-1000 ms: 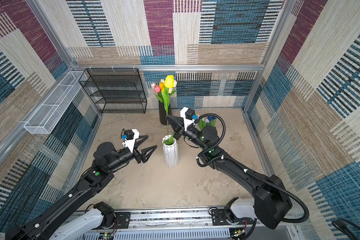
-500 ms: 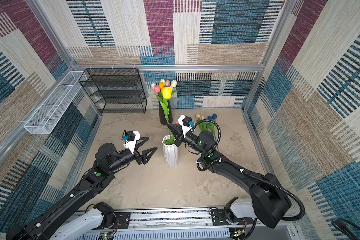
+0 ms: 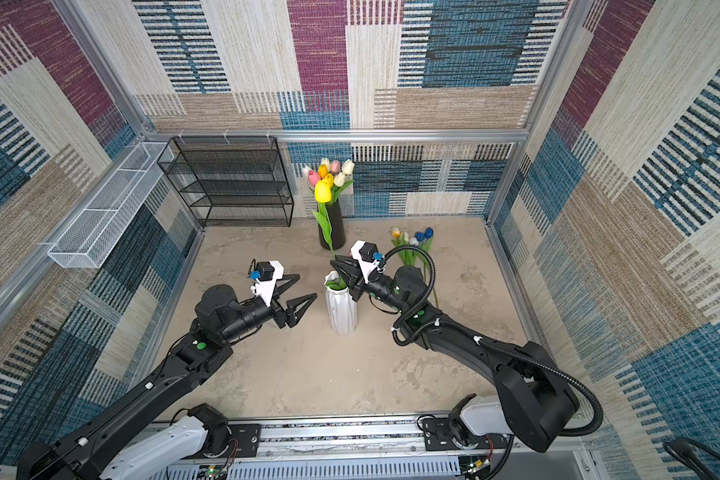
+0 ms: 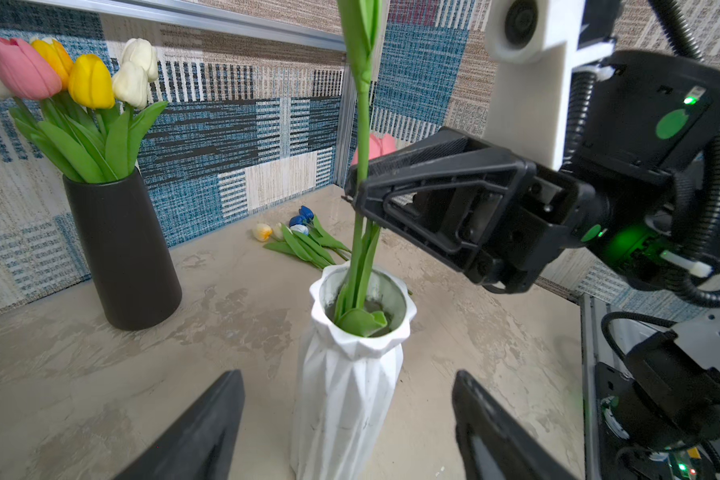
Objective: Arrange the flowers into the vase
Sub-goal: 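Hold the yellow tulip over the vase with the right while the left approaches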
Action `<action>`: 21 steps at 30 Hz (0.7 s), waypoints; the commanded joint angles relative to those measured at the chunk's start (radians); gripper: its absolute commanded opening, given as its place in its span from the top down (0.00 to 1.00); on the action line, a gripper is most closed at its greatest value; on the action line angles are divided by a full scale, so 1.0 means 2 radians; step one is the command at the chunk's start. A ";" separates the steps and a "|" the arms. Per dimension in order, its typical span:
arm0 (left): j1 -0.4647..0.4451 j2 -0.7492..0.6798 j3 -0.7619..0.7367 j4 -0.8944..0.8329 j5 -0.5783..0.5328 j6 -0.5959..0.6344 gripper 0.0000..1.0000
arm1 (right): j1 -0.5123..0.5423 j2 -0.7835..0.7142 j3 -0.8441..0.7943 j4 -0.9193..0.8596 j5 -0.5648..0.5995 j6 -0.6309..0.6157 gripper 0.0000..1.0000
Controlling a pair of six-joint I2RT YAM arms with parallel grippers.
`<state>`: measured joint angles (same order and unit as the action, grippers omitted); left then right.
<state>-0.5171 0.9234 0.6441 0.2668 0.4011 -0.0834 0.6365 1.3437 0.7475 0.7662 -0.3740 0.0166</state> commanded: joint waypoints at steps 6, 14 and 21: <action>0.001 -0.019 -0.002 0.018 0.001 0.012 0.18 | 0.001 -0.017 -0.028 0.041 0.003 -0.007 0.96; 0.008 -0.010 0.027 -0.022 -0.018 0.027 0.18 | 0.001 -0.049 -0.053 0.051 0.017 -0.014 0.97; 0.039 -0.015 0.043 -0.038 -0.022 0.002 0.19 | 0.001 -0.093 -0.055 0.021 0.024 -0.031 0.96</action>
<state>-0.4564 0.9012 0.7235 0.2039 0.3695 -0.0563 0.6376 1.1793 0.6346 0.8265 -0.3431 -0.0170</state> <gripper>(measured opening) 0.807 0.050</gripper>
